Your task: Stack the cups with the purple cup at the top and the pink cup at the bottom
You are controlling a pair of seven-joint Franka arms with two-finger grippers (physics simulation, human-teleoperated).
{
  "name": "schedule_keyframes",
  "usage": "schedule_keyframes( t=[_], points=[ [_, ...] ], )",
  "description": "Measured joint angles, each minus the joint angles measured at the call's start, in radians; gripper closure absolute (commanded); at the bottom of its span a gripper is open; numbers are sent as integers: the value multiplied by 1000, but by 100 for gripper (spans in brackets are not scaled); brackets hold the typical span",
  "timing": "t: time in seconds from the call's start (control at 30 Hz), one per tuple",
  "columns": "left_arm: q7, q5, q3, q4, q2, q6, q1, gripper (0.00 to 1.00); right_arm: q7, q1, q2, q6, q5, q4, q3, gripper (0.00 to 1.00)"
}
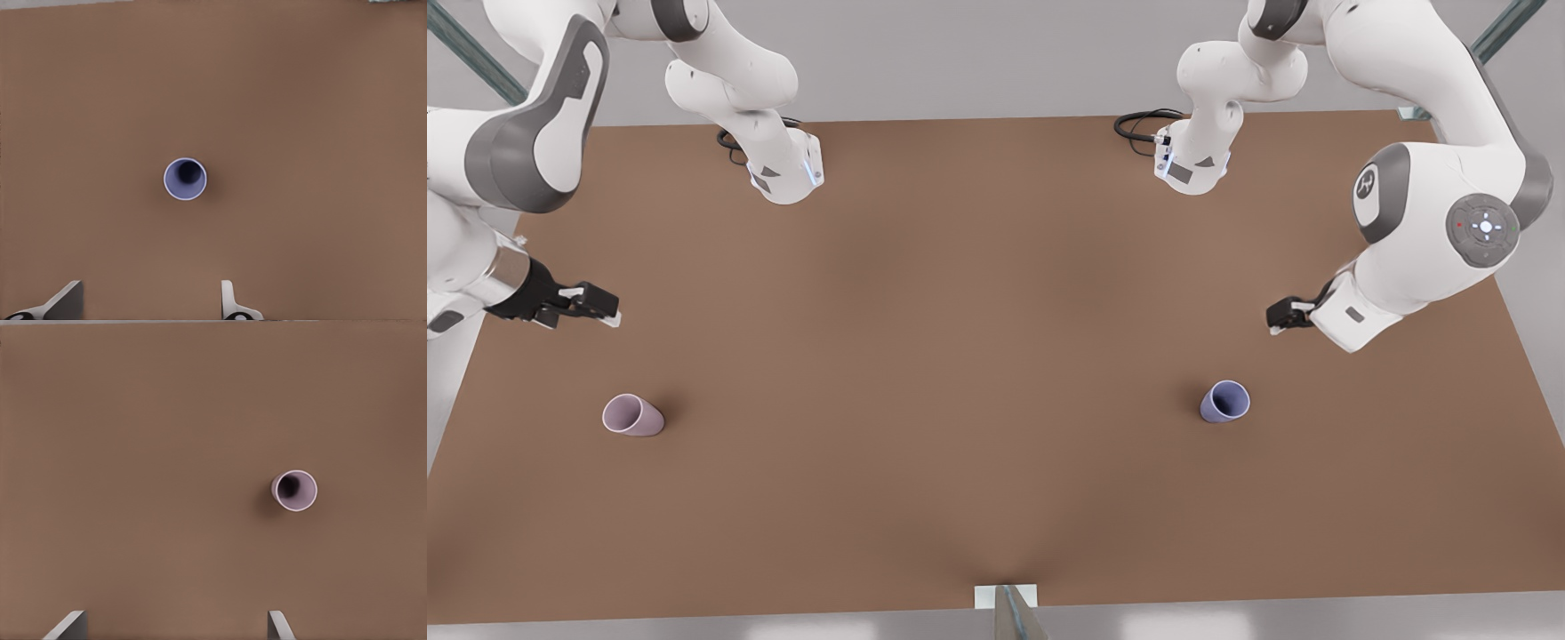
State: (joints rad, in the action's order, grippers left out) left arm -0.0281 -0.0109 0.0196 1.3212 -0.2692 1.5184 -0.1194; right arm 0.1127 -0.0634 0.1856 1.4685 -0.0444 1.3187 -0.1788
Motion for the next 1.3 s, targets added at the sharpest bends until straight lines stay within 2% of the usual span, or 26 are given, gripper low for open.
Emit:
schedule_keyframes(
  t=[0.13,0.47,0.7,1.03,1.3],
  points=[
    [8,3,2,3,-9,28,-1,0,14,-9,33,46,16,34,-2,0],
    [26,-3,6,9,-21,51,3,0,105,23,220,199,-12,56,-76,0],
    [33,-5,6,9,-32,54,6,0,227,79,385,301,-76,51,-173,0],
    [38,-5,6,9,-56,59,6,0,406,98,484,519,-165,135,-219,0],
    [41,-5,6,9,-66,61,6,0,530,113,517,611,-187,167,-221,0]
  ],
)
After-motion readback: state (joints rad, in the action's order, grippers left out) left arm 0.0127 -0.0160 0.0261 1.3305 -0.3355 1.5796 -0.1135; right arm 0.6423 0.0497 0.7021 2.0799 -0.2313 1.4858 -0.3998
